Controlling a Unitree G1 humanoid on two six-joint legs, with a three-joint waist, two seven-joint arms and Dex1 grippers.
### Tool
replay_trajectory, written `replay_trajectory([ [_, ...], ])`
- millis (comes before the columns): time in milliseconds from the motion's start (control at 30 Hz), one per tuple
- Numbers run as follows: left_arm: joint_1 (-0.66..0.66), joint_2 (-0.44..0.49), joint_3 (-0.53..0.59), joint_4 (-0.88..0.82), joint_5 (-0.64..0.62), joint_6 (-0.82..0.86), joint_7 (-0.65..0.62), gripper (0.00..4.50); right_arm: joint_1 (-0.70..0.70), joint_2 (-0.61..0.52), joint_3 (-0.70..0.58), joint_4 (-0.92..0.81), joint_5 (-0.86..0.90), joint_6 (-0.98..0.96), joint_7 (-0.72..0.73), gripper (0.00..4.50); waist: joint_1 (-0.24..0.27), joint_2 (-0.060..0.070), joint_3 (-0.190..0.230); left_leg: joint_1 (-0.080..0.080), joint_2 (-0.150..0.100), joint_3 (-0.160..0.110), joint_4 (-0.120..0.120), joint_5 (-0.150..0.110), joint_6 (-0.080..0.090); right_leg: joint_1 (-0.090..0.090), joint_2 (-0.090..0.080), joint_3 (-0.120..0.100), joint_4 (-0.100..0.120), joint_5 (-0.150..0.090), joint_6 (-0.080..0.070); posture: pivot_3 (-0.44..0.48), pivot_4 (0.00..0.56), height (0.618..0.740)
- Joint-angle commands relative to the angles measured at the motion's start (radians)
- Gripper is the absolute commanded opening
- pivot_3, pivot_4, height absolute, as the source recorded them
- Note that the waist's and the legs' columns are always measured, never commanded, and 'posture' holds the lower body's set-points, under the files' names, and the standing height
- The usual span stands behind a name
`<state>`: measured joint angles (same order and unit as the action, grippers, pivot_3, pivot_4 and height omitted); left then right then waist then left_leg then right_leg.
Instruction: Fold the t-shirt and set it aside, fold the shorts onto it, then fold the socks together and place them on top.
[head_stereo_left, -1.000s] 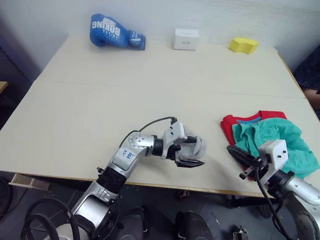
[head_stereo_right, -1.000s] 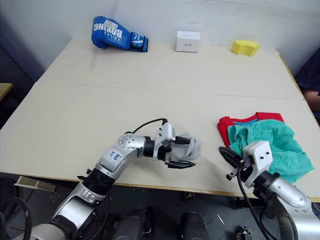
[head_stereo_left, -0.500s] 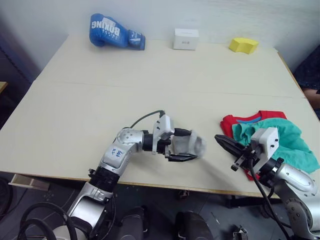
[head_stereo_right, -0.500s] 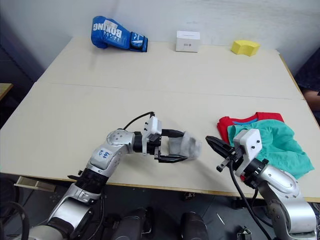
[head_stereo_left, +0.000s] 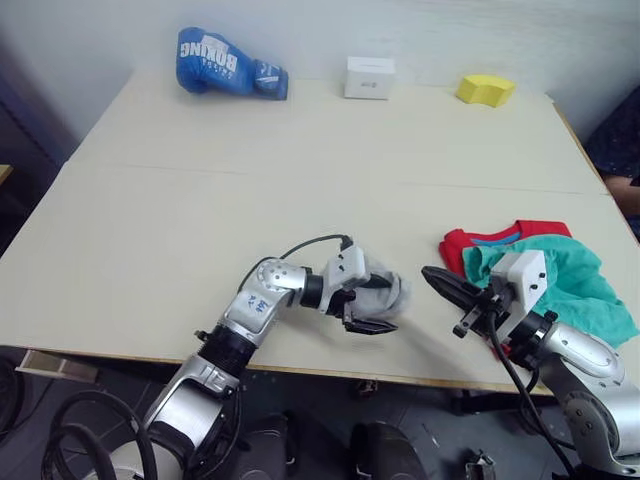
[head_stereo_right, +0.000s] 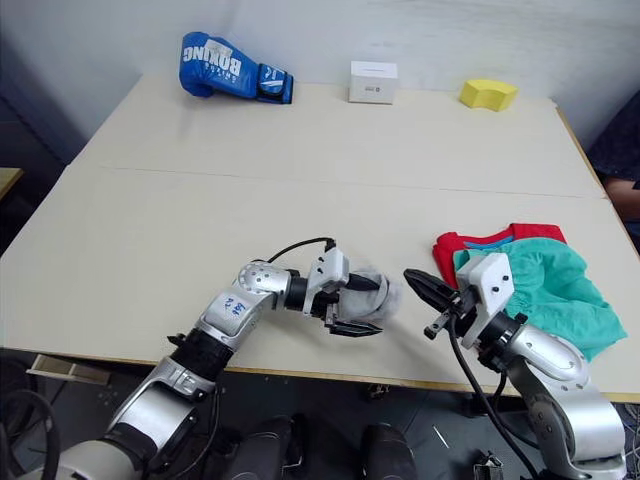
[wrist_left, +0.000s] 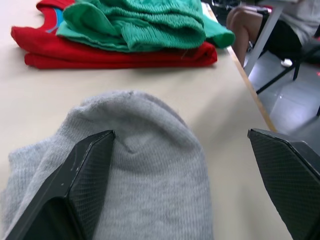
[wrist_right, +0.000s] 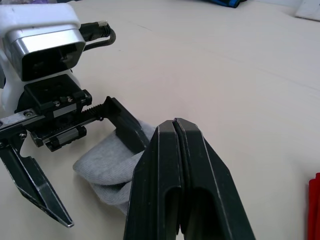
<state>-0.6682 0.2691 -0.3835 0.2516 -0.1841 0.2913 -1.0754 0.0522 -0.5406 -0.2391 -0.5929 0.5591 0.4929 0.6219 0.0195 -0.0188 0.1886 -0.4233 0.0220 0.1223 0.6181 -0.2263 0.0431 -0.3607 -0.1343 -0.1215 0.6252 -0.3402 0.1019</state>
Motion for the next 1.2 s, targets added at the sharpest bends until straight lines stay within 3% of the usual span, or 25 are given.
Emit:
replay_trajectory([
  [33,-0.005,0.072,0.085,-0.099,-0.073,0.049,-0.064,4.47,0.012,0.009,-0.005,-0.063,0.012,-0.001,-0.038,0.0,-0.001,0.0,0.0,0.0,0.001,0.0,0.0,0.001,-0.002,0.0,0.001,0.0,0.0,0.0,0.0,0.0,0.15,0.74],
  [200,-0.015,0.102,0.16,-0.101,-0.11,0.024,-0.08,4.47,0.044,0.019,-0.016,-0.084,0.015,-0.017,-0.056,0.0,0.008,0.0,0.0,0.0,0.001,-0.001,0.0,0.001,-0.002,0.001,0.0,-0.001,0.0,0.0,-0.001,0.0,0.15,0.74],
  [300,0.0,0.113,0.203,-0.113,-0.124,0.02,-0.066,3.9,0.035,0.022,0.004,-0.089,0.027,-0.027,-0.037,0.0,0.005,0.0,0.0,0.0,-0.001,0.0,0.0,0.001,-0.002,0.001,-0.001,0.0,0.0,0.0,-0.001,0.0,0.15,0.74],
  [467,0.043,0.098,0.163,-0.117,-0.054,-0.064,-0.031,2.29,-0.039,0.031,0.127,-0.056,-0.005,-0.042,-0.01,0.0,-0.003,0.0,0.0,0.0,0.001,0.0,0.0,0.001,-0.002,0.0,0.001,0.0,0.001,0.0,-0.001,0.0,0.15,0.74],
  [600,0.059,0.05,0.141,-0.12,-0.039,-0.043,0.022,0.98,-0.087,-0.001,0.245,0.023,-0.139,-0.126,0.033,0.0,0.005,0.0,0.0,0.0,0.001,0.0,0.001,0.001,-0.002,0.0,0.001,-0.001,0.001,0.0,0.0,0.0,0.15,0.74],
  [700,0.072,0.016,0.094,-0.069,0.01,-0.065,0.061,0.01,-0.112,0.056,0.282,0.16,-0.23,-0.245,-0.003,0.0,0.004,0.0,0.0,-0.001,0.0,0.0,0.003,0.001,-0.002,0.001,0.001,-0.001,0.001,0.0,0.0,0.0,0.15,0.74],
  [967,0.056,-0.041,0.032,0.047,0.122,-0.06,0.159,0.01,-0.124,0.12,0.334,0.396,-0.338,-0.417,0.009,0.0,0.002,0.0,0.0,0.0,0.0,0.001,0.004,0.001,-0.002,0.001,0.001,-0.001,0.002,0.0,0.0,0.0,0.15,0.74],
  [1200,0.059,-0.024,-0.011,0.065,0.149,0.011,0.137,0.01,-0.093,0.173,0.273,0.531,-0.352,-0.506,-0.048,0.0,0.003,0.0,-0.001,0.002,0.0,0.0,0.004,0.001,-0.002,0.003,0.0,0.0,0.002,0.0,0.0,0.0,0.15,0.74],
])
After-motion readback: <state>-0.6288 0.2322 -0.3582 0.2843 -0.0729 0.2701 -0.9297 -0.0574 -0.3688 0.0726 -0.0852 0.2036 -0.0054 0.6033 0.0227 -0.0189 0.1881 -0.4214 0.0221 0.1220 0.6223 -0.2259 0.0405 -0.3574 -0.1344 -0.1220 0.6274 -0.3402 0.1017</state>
